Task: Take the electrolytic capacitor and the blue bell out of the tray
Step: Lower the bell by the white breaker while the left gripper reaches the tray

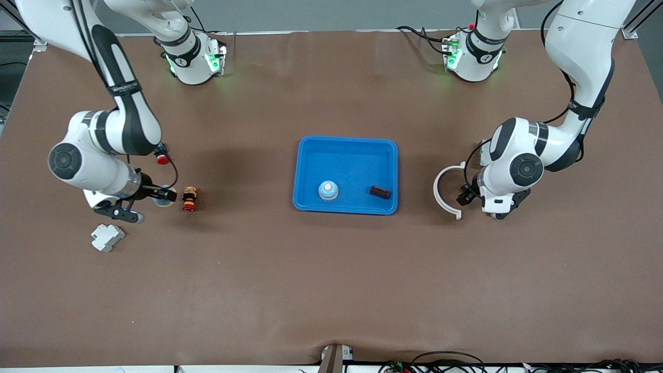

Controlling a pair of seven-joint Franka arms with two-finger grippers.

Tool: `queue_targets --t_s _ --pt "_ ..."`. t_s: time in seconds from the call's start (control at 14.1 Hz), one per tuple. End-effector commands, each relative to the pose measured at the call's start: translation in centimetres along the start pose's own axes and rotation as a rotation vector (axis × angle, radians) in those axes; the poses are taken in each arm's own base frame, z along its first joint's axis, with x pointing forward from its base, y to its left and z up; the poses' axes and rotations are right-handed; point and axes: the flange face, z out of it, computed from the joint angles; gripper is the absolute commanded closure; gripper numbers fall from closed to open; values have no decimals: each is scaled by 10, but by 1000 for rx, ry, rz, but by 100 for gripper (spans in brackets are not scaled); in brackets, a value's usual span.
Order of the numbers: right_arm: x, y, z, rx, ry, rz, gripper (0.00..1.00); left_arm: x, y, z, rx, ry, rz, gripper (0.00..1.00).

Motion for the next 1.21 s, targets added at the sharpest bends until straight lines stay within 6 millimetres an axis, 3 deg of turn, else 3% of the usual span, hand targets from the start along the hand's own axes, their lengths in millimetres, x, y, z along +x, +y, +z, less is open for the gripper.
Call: queue_targets --t_s 0.0,0.07,0.28,0.5,0.71,0.99,1.14 --pt "8 14 19 4 12 -35 100 -8 17 -38 -27 34 17 0" --pt "12 22 26 5 20 -42 100 -11 25 -50 -24 31 26 0" --pt "22 39 48 4 44 -59 100 -51 64 -78 -72 -21 45 0" --pt "26 56 61 3 56 -78 100 -77 97 -99 -149 -96 -67 0" --pt "26 63 74 1 84 -104 100 -124 139 -92 -144 -112 -145 0" --pt "26 68 90 -2 118 -105 100 -138 164 -79 -182 -138 -286 5" --pt "26 68 95 -3 120 -104 100 -168 177 -65 -159 -144 -328 5"
